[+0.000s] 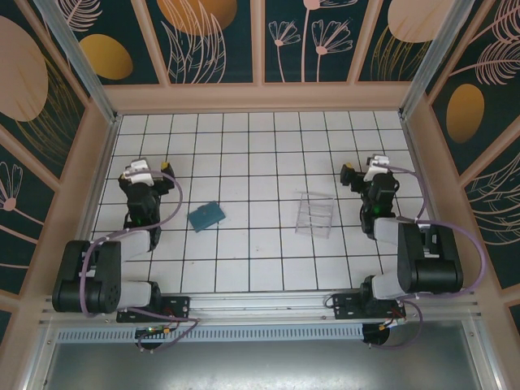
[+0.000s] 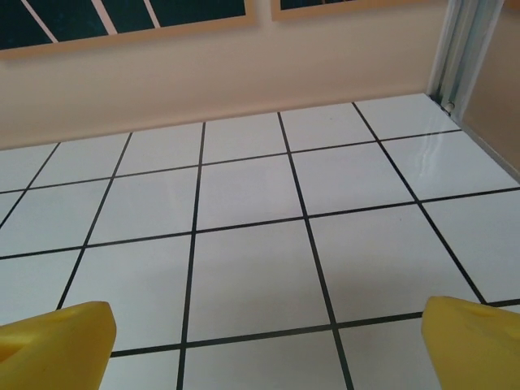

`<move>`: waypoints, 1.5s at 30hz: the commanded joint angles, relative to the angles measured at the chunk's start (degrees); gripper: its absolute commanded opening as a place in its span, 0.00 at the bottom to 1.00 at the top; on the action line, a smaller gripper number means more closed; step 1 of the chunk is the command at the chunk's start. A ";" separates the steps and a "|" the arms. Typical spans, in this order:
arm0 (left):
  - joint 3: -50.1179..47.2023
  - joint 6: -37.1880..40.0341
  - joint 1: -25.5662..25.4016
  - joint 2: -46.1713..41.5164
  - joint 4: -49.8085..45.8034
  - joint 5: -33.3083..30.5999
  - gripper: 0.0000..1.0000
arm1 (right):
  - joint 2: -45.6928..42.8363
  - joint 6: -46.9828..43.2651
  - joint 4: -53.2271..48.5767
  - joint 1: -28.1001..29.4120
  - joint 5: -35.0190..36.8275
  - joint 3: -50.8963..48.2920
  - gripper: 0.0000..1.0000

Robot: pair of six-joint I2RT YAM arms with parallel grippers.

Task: Take the credit cards out of the card holder

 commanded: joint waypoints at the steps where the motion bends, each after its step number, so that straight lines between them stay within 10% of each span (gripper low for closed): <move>1: 4.11 -4.30 -0.44 -3.27 -12.48 0.22 0.98 | -3.43 1.44 -15.72 1.59 1.92 4.93 0.93; 14: 29.37 -18.76 -0.44 0.21 -50.38 20.85 0.98 | -1.81 15.70 -66.35 8.01 -5.04 26.92 0.76; 21: 45.05 -9.72 -0.44 7.62 -74.25 30.91 0.94 | -5.10 21.22 -78.88 12.12 -5.53 28.49 0.70; 45: 40.42 -3.58 -0.80 7.65 -73.82 29.02 0.90 | 2.26 22.28 -76.92 15.82 -1.04 26.65 0.21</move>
